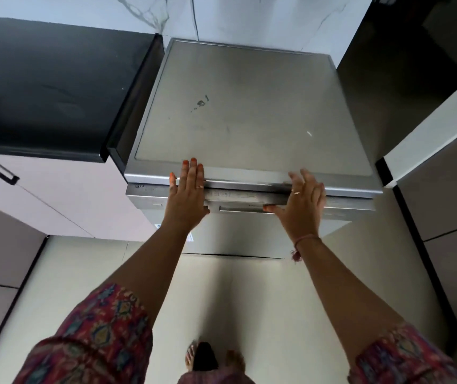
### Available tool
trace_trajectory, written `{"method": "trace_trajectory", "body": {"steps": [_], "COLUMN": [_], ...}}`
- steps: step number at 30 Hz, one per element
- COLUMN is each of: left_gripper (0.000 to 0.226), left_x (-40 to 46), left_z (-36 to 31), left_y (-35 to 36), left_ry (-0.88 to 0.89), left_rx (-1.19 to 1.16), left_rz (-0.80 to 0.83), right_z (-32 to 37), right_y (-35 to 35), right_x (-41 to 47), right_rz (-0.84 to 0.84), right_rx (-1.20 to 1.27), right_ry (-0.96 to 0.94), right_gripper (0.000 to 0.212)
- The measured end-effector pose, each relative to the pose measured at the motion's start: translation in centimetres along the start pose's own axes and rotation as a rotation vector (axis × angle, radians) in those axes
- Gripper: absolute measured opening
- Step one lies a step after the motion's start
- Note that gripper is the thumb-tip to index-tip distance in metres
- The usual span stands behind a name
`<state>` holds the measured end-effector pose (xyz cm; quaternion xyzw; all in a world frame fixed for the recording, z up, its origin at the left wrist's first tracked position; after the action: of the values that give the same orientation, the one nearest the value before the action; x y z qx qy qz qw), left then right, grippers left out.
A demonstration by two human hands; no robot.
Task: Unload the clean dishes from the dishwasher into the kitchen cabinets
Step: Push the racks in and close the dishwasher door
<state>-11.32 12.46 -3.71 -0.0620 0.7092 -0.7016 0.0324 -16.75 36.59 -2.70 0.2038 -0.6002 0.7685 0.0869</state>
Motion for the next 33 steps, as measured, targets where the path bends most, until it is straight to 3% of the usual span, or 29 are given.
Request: {"method": "trace_trajectory", "body": {"steps": [2, 4, 11, 21, 33], "left_gripper": [0.111, 0.116, 0.103, 0.089, 0.074], "left_x": [1.2, 2.2, 2.5, 2.6, 2.6], "left_z": [0.3, 0.7, 1.3, 1.5, 1.9], "left_y": [-0.4, -0.7, -1.0, -1.3, -1.2], "left_ry": [0.032, 0.085, 0.150, 0.198, 0.237], "left_rx": [0.019, 0.026, -0.114, -0.159, -0.157], "left_rz": [-0.030, -0.033, -0.123, -0.254, -0.344], "right_z": [-0.2, -0.1, -0.4, -0.5, -1.3], "right_y": [0.5, 1.3, 1.9, 1.5, 2.0], "right_x": [1.3, 2.4, 3.4, 3.1, 3.1], "right_rz": [0.108, 0.190, 0.300, 0.197, 0.081], "right_rx": [0.005, 0.001, 0.107, 0.116, 0.118], "right_ry": [-0.154, -0.284, -0.282, -0.294, -0.355], "right_gripper": [0.105, 0.101, 0.089, 0.073, 0.068]}}
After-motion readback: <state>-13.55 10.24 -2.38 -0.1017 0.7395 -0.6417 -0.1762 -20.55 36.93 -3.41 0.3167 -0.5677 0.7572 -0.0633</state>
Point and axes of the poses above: each hand's wrist, its own x-axis towards the middle knuckle, its own y-axis out of the palm, z = x × y, the point moved 5 cm from there along x, towards the middle knuckle, and after that the axes turned 5 degrees about -z, right-handed, at the moved point
